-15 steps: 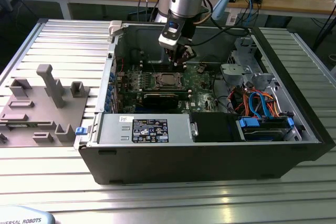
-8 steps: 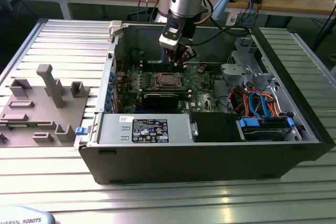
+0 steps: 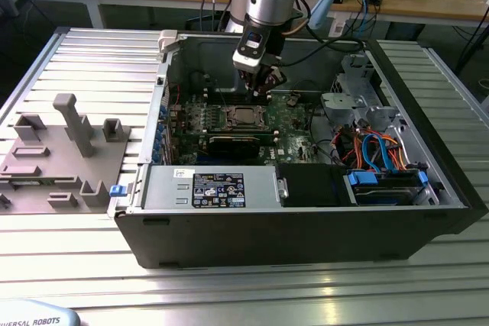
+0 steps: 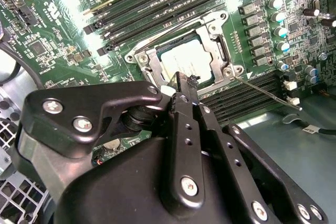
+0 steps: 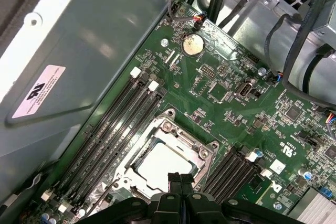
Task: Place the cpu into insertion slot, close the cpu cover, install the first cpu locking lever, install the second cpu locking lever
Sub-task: 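Install the first cpu locking lever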
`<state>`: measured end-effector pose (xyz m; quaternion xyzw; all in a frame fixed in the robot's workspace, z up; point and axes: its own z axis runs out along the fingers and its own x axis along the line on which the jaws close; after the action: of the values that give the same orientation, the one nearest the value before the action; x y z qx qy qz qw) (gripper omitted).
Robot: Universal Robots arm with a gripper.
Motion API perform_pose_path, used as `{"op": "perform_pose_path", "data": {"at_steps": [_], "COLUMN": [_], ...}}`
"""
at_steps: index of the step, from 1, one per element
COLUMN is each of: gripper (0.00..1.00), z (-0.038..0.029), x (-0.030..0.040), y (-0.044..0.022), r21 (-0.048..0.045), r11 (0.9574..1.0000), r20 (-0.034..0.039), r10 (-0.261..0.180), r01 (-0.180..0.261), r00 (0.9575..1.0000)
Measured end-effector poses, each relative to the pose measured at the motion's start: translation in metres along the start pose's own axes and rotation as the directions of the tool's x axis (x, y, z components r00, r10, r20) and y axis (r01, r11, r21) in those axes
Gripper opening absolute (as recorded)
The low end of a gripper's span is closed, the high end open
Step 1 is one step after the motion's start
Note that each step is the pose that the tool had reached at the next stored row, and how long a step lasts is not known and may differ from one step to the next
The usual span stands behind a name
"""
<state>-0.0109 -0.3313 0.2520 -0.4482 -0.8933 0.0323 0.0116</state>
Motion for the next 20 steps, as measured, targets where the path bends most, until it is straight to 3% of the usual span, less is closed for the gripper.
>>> {"op": "perform_pose_path", "data": {"at_steps": [20], "gripper": [0.11], "z": [0.0], "x": [0.0], "y": [0.0], "r21": [-0.0003], "r11": [0.9991], "r20": [0.0029], "r10": [-0.042], "r01": [0.042], "r00": [0.9991]}}
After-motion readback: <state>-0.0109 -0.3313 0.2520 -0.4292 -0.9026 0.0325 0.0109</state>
